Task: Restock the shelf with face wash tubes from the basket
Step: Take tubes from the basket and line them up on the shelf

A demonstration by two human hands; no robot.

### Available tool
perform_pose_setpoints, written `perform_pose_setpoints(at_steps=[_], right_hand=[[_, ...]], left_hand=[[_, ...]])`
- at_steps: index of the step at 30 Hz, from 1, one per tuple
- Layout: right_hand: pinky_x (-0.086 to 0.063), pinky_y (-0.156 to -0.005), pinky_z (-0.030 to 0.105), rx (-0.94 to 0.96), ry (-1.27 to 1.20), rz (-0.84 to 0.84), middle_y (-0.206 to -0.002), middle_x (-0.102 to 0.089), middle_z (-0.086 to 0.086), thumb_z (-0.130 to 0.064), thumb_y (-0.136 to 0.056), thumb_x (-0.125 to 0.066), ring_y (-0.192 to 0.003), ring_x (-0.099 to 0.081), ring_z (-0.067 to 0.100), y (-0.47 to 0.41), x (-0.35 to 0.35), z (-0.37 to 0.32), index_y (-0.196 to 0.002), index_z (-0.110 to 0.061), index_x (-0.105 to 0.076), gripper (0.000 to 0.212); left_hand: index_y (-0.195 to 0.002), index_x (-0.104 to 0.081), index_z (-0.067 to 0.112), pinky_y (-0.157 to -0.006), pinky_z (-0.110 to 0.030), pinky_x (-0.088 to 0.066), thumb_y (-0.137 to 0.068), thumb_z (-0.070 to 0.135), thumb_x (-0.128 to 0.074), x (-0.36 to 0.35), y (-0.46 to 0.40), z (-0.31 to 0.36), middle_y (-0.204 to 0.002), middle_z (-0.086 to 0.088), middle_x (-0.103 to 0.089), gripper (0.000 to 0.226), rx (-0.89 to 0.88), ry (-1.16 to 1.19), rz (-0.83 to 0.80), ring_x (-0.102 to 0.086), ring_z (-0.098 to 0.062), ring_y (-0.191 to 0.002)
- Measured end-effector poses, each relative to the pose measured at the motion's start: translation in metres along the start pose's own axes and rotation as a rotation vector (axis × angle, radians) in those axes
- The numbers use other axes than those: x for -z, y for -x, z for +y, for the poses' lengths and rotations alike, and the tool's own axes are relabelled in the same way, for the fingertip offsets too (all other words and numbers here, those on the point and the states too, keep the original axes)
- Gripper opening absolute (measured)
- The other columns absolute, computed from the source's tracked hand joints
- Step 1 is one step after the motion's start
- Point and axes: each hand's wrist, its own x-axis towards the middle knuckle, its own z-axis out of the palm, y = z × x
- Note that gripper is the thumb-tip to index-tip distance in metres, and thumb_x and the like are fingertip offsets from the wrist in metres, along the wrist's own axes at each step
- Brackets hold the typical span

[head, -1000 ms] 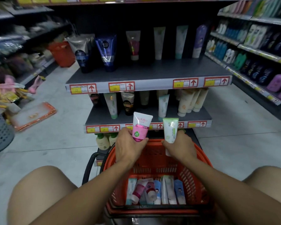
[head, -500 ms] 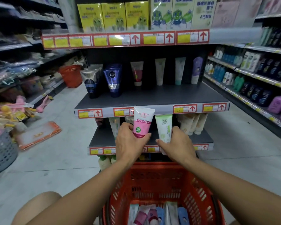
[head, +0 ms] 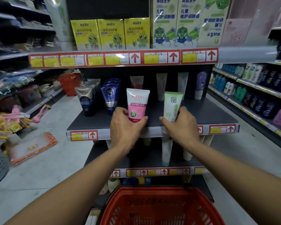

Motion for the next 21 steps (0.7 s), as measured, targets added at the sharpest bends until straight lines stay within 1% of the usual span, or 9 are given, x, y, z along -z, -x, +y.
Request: perform_pose_setpoints(at_steps=[3, 7, 10, 13, 16, 18, 19, 21], right_hand=[[-0.05, -0.074, 0.039, -0.005, -0.019, 0.024, -0.104, -0.064, 0.007, -0.055, -0.079, -0.075, -0.097, -0.063, 0.031, -0.023, -0.006, 0.0, -0.103, -0.015, -0.052, 0.052], [-0.05, -0.074, 0.039, 0.012, -0.032, 0.023, -0.105, -0.064, 0.006, -0.052, -0.079, -0.076, -0.098, -0.063, 0.03, -0.04, -0.023, 0.006, -0.105, -0.015, -0.054, 0.05], [-0.052, -0.075, 0.04, 0.012, -0.045, 0.038, -0.105, -0.064, 0.006, -0.051, -0.079, -0.078, -0.097, -0.063, 0.029, -0.047, -0.033, 0.01, -0.105, -0.015, -0.055, 0.05], [-0.052, -0.076, 0.04, 0.028, -0.054, 0.043, -0.106, -0.063, 0.006, -0.049, -0.079, -0.079, -0.097, -0.063, 0.029, -0.051, -0.038, 0.013, -0.107, -0.015, -0.055, 0.05], [-0.053, -0.078, 0.04, 0.021, -0.043, 0.027, -0.109, -0.062, 0.005, -0.052, -0.075, -0.079, -0.1, -0.063, 0.028, -0.051, -0.04, 0.014, -0.112, -0.016, -0.053, 0.058], [-0.054, -0.078, 0.04, -0.001, -0.009, 0.024, -0.112, -0.061, 0.004, -0.054, -0.071, -0.079, -0.102, -0.063, 0.027, -0.048, -0.04, 0.018, -0.115, -0.017, -0.052, 0.064], [-0.054, -0.077, 0.039, 0.006, 0.022, 0.023, -0.109, -0.061, 0.004, -0.054, -0.071, -0.079, -0.101, -0.063, 0.028, -0.047, -0.041, 0.022, -0.113, -0.016, -0.053, 0.061], [-0.052, -0.069, 0.037, 0.041, 0.083, 0.002, -0.098, -0.064, 0.005, -0.052, -0.075, -0.075, -0.093, -0.063, 0.029, -0.045, -0.044, 0.029, -0.1, -0.015, -0.056, 0.049]], left_hand=[[-0.102, -0.052, 0.024, -0.079, -0.041, -0.057, -0.064, 0.064, -0.086, -0.011, -0.024, 0.004, -0.096, 0.006, -0.063, 0.064, -0.007, 0.004, 0.021, -0.064, -0.016, -0.089], [-0.103, -0.052, 0.022, -0.078, -0.04, -0.056, -0.064, 0.061, -0.088, -0.03, -0.042, 0.001, -0.098, 0.002, -0.065, 0.066, -0.013, -0.018, -0.015, -0.065, -0.02, -0.09], [-0.103, -0.052, 0.019, -0.076, -0.038, -0.053, -0.064, 0.059, -0.09, -0.042, -0.045, -0.007, -0.099, 0.0, -0.066, 0.067, 0.003, -0.045, -0.082, -0.066, -0.023, -0.091], [-0.105, -0.05, 0.019, -0.077, -0.038, -0.054, -0.063, 0.058, -0.091, -0.048, -0.043, -0.013, -0.102, 0.0, -0.066, 0.071, 0.025, -0.035, -0.09, -0.067, -0.024, -0.094], [-0.109, -0.048, 0.021, -0.078, -0.034, -0.052, -0.062, 0.059, -0.091, -0.048, -0.042, -0.013, -0.108, 0.0, -0.066, 0.074, 0.018, -0.034, -0.11, -0.066, -0.021, -0.097], [-0.112, -0.046, 0.023, -0.079, -0.035, -0.053, -0.063, 0.054, -0.091, -0.047, -0.041, -0.015, -0.11, 0.001, -0.065, 0.073, -0.009, -0.048, -0.135, -0.065, -0.021, -0.099], [-0.112, -0.046, 0.023, -0.078, -0.035, -0.052, -0.065, 0.051, -0.09, -0.046, -0.041, -0.016, -0.109, 0.0, -0.065, 0.07, -0.024, -0.063, -0.145, -0.066, -0.022, -0.099], [-0.111, -0.048, 0.023, -0.074, -0.034, -0.049, -0.068, 0.047, -0.09, -0.045, -0.044, -0.019, -0.105, 0.001, -0.067, 0.064, -0.035, -0.097, -0.154, -0.067, -0.023, -0.096]])
